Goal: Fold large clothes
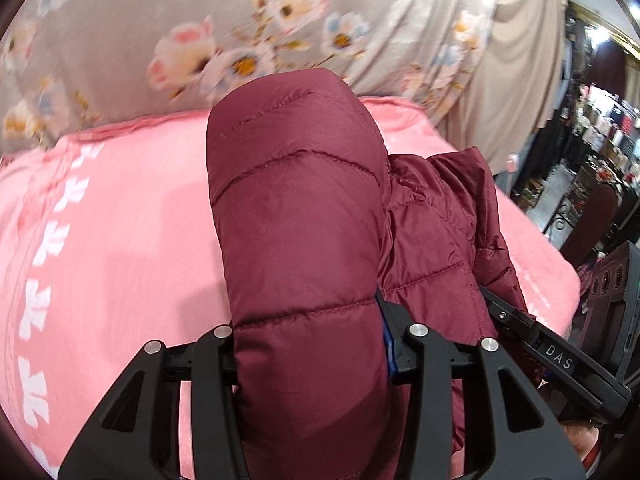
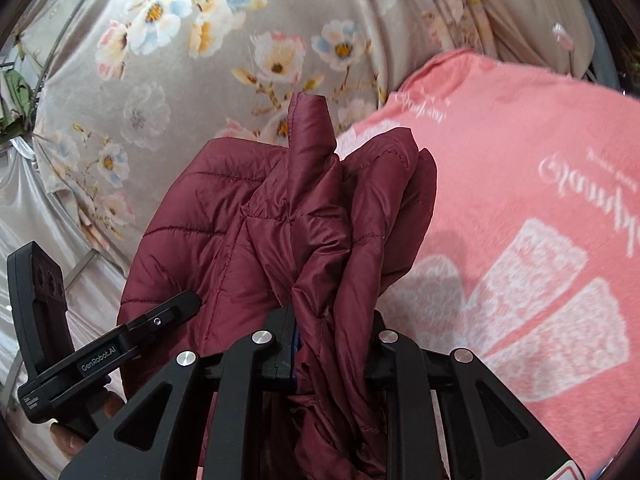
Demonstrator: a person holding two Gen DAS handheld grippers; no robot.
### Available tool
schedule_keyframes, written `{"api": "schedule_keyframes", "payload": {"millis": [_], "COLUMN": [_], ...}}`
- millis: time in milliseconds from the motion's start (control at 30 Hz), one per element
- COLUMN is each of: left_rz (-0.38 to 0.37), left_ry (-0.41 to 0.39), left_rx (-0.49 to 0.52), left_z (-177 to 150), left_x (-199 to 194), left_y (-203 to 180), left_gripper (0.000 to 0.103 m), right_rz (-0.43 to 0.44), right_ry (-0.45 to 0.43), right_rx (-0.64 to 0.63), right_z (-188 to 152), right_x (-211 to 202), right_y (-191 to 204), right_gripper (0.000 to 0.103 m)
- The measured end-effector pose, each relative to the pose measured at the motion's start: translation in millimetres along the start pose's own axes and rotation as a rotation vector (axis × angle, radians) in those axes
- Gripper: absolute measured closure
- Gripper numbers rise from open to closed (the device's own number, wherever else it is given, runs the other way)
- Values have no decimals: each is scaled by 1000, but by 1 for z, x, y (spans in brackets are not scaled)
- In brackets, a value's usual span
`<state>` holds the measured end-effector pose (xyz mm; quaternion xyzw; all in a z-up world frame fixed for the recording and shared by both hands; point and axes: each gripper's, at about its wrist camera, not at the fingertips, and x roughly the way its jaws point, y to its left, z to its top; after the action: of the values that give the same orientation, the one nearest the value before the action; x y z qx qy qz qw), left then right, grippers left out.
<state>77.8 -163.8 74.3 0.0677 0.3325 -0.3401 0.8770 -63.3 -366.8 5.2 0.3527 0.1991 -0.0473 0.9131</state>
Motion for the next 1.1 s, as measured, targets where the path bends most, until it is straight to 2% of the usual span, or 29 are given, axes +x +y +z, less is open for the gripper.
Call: {"api": "schedule_keyframes", "payload": {"millis": [300, 567, 867, 1100], "left_rz": [-57, -49, -20, 57], "left_ry": [-134, -266, -396, -481], "left_rx": [76, 98, 74, 86], "left_z": [25, 43, 58, 65], "left_x": [-53, -106, -153, -173], "left_y": [-34, -29, 20, 79], "left_gripper": [61, 61, 61, 61], "right_rz": [-11, 21, 97, 210], "right_ry": [-157, -248, -280, -240], "right_rx": [-100, -214, -358, -418], "right_z": [26, 41, 52, 58], "right_x": [-64, -92, -78, -25], "right_y": [41, 98, 176, 227], "right_gripper": [84, 84, 84, 84]}}
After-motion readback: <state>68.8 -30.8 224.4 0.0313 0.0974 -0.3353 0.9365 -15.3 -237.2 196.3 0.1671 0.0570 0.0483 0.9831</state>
